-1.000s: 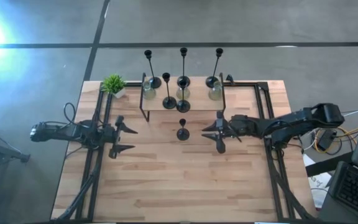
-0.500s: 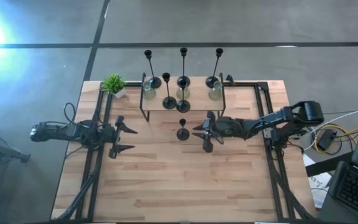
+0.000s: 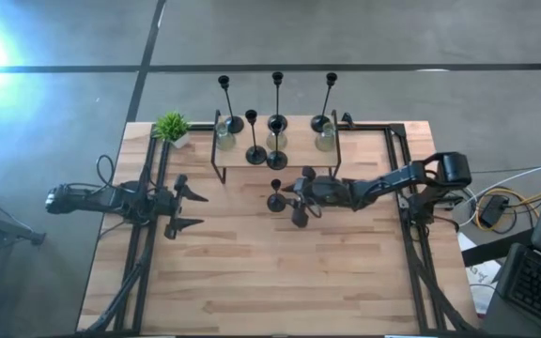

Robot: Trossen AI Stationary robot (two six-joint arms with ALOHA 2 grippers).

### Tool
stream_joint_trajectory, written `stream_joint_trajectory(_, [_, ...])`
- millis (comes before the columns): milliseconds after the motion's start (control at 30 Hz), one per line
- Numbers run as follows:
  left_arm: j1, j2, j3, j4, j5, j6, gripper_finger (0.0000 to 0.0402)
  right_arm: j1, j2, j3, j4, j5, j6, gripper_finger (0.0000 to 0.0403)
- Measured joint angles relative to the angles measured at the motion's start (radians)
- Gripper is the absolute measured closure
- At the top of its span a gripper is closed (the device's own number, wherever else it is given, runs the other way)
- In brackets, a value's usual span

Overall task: Pick & Place candle stick holders
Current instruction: Put the black candle holder on the shelf

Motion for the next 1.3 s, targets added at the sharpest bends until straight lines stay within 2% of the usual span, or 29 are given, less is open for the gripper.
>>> stream_joint_trajectory(400, [0.000,0.005,-0.001,0.005,-0.001,0.000,0.0101,0.000,0.015,0.040,-0.001,0.045,-0.001,0.0289])
stream_joint_trajectory(733, [0.000,0.006,-0.001,0.006,-0.001,0.000,0.0101,-0.005,0.017,0.067,-0.004,0.046,-0.018,0.0290])
stream_joint_trajectory(1100, [0.000,0.006,-0.001,0.007,-0.001,0.000,0.0101,-0.007,0.027,0.063,-0.002,0.046,-0.015,0.0310])
stream_joint_trajectory(1300, [0.000,0.006,-0.001,0.007,-0.001,0.000,0.0101,-0.008,0.078,0.062,0.014,0.044,0.016,0.0298])
